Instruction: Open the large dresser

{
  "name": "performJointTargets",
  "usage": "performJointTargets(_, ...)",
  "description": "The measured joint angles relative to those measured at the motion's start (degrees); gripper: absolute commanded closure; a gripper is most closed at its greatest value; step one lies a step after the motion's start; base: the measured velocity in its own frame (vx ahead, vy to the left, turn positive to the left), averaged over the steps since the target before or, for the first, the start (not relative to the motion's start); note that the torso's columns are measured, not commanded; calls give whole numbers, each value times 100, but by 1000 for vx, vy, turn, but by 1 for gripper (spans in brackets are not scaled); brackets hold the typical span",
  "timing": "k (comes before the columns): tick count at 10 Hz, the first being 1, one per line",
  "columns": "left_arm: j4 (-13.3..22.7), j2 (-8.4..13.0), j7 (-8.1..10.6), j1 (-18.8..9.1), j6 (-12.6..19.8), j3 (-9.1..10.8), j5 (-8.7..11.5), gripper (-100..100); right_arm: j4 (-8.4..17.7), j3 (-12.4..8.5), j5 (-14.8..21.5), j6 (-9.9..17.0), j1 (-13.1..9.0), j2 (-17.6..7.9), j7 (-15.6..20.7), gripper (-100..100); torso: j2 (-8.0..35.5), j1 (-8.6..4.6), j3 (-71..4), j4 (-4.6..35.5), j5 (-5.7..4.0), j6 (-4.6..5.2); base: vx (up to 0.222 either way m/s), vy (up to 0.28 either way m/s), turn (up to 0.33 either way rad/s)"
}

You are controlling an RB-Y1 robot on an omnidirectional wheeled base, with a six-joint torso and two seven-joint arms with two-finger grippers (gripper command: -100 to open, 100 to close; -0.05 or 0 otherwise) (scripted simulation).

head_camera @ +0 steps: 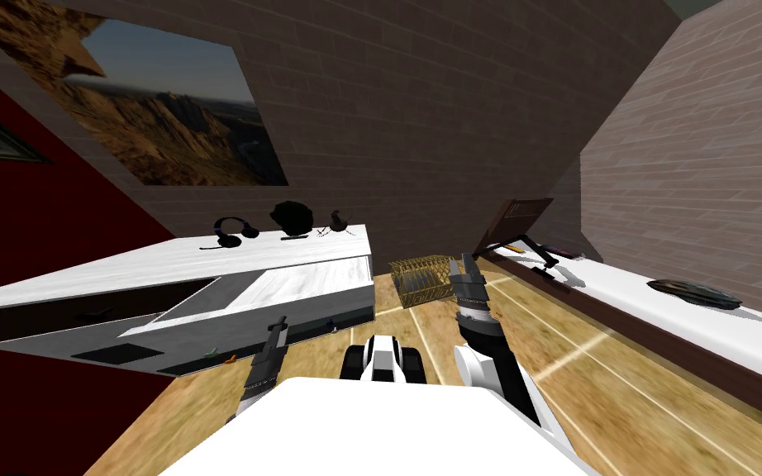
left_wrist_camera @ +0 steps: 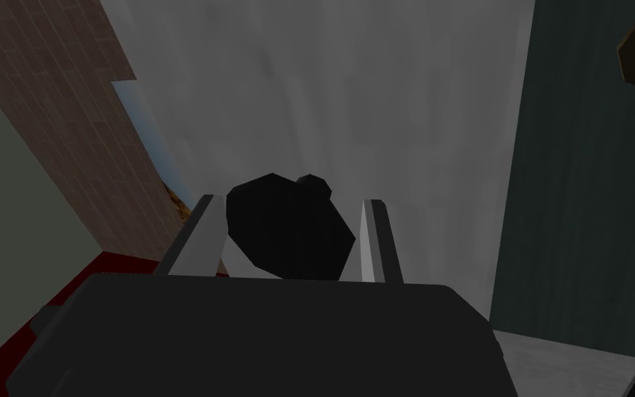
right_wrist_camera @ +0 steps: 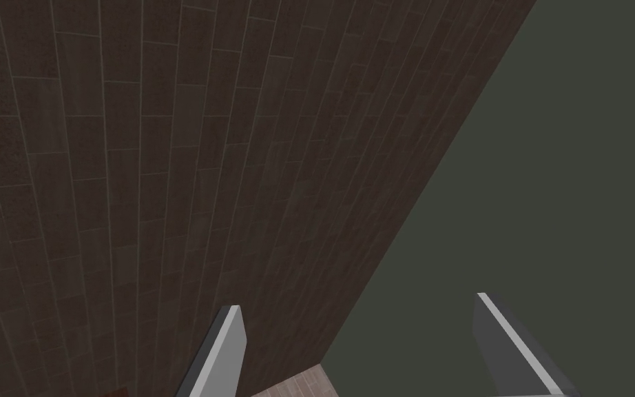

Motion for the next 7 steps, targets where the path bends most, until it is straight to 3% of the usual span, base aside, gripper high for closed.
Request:
performJointTargets(5, -40, -13, 38, 195, -190, -90, -38, 100, 0, 0, 0, 0, 0, 0, 0, 0, 23, -10, 20, 1, 7, 1, -143, -38, 24)
performJointTargets(6, -37, -13, 46, 233, -242, -108, -47, -100, 0, 0, 0, 0, -1, 0, 0, 0, 25, -7, 21, 3, 4, -1, -40, -20, -10)
performJointTargets(7, -178, 13, 83, 371, -226, -97, -18, -100, 0, 0, 0, 0, 1, 0, 0, 0, -15, 5, 3, -7, 13, 2, 78, -16, -16)
